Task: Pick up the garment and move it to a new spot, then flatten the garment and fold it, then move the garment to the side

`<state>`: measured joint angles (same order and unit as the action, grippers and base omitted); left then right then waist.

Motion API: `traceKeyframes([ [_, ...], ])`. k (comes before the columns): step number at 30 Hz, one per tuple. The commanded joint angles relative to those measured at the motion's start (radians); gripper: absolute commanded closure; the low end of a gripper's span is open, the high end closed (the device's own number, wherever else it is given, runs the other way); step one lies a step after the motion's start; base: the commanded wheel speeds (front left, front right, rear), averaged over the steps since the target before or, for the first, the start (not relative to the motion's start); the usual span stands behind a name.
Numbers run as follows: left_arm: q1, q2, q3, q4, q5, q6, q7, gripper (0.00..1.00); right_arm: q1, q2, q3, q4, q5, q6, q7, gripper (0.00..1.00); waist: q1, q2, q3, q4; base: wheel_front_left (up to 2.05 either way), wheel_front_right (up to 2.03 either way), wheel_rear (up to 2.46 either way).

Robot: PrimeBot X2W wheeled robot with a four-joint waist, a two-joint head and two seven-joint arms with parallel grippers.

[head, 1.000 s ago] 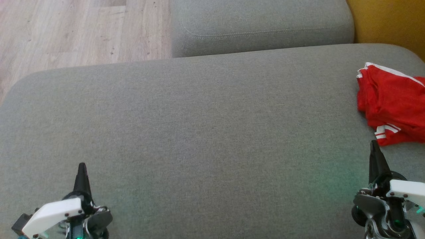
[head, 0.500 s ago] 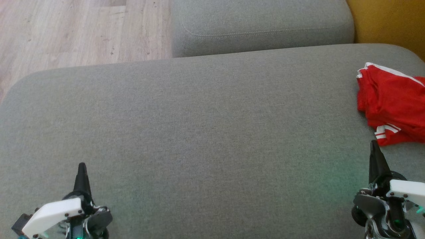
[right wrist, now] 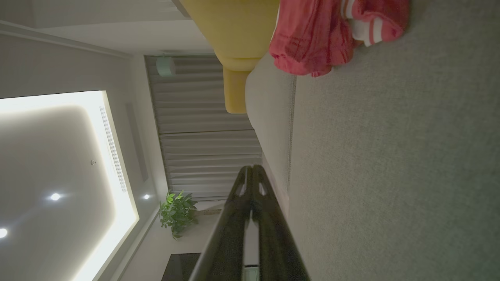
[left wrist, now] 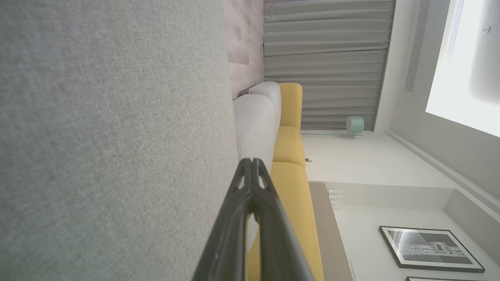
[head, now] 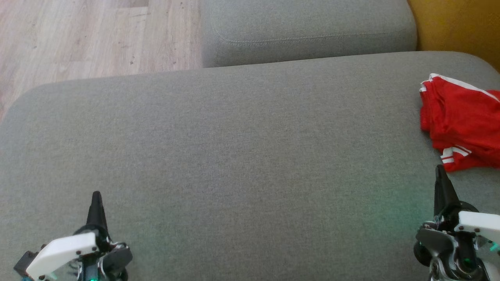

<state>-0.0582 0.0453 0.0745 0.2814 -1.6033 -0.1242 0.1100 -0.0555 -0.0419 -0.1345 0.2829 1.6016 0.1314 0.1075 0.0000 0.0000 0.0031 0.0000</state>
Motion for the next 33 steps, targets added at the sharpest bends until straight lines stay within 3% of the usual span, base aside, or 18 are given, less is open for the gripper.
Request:
traceKeyframes([
  [1,-0.050,0.005,0.039,-0.036,-0.006,-0.007,0.003,1.00,-0.052,-0.008,0.021,-0.038,0.007,-0.001,0.006,1.00,0.0000,0.0000,0.000,0.000,0.00,0.00,0.00],
  [33,-0.050,0.005,0.039,-0.036,-0.006,-0.007,0.003,1.00,-0.052,-0.008,0.021,-0.038,0.007,-0.001,0.006,1.00,0.0000,0.0000,0.000,0.000,0.00,0.00,0.00],
])
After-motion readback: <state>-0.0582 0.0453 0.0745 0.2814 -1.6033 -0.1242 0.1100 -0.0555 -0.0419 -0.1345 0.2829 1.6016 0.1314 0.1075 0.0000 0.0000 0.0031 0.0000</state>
